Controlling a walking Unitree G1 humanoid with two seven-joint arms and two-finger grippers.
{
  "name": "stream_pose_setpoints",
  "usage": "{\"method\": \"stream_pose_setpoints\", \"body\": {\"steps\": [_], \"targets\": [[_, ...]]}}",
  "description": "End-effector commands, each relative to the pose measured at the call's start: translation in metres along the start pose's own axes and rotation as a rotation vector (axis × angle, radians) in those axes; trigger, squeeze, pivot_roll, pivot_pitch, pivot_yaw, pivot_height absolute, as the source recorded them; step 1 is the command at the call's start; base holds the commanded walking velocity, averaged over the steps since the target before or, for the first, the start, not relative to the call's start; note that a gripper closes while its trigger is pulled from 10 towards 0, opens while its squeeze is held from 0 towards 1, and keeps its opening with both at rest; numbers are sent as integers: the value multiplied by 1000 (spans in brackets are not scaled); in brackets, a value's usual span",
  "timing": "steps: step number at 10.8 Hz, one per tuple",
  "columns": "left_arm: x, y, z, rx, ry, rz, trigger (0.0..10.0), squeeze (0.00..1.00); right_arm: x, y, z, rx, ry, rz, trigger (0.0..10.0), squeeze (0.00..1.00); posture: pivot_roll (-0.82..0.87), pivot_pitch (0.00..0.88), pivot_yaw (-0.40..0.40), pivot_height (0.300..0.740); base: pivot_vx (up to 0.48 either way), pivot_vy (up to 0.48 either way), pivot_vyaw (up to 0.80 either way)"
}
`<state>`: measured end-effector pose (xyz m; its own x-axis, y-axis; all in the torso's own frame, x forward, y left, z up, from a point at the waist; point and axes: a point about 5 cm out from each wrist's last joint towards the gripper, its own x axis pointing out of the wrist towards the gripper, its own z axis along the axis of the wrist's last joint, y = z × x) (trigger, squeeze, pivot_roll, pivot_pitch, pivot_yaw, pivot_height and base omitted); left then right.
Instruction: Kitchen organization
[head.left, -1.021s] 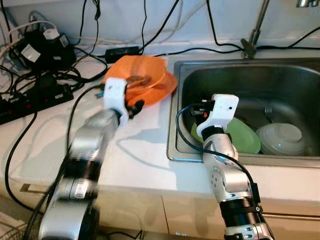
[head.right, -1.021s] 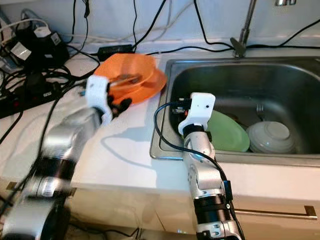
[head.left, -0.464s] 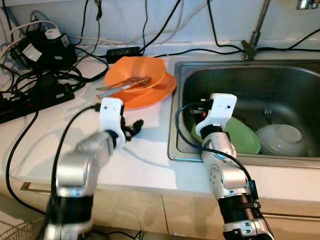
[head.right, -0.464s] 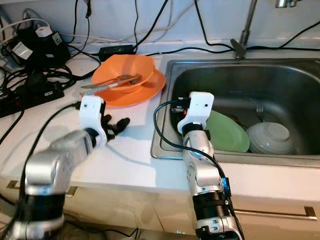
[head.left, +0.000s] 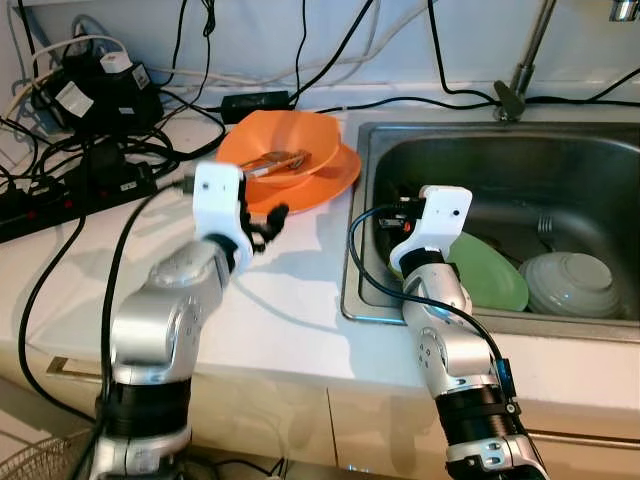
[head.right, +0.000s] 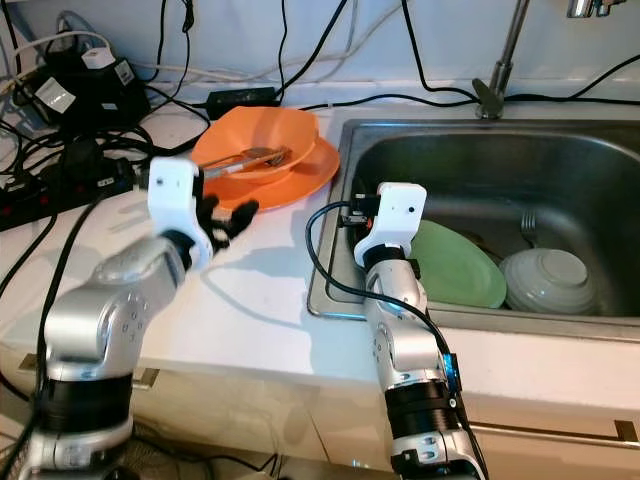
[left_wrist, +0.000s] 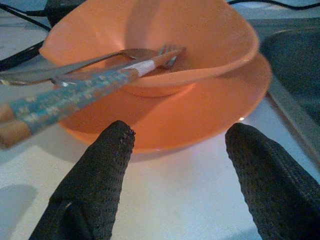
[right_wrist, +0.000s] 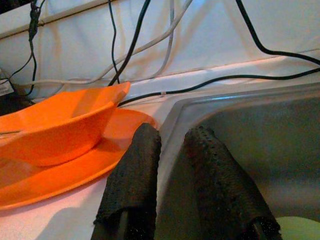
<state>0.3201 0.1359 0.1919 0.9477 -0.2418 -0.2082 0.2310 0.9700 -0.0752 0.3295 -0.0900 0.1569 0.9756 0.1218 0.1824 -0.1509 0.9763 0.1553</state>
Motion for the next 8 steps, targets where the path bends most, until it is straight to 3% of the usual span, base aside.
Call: {"method": "stream_pose_setpoints", "body": {"steps": [1,5,8], "targets": [[5,7,-1,16,10,29,10000,0,-4,2,-9,20,27,3,10000,0,117,33,103,740,0,0,0],[56,4,-11,85,69,-7,10000,0,-8,-3,-8,8,25,-12,10000,0,64,40,116,740,0,0,0],[75,4,-8,79,72,9,10000,0,-10,-6,-7,7,23,-28,10000,0,50,42,119,740,0,0,0]]}}
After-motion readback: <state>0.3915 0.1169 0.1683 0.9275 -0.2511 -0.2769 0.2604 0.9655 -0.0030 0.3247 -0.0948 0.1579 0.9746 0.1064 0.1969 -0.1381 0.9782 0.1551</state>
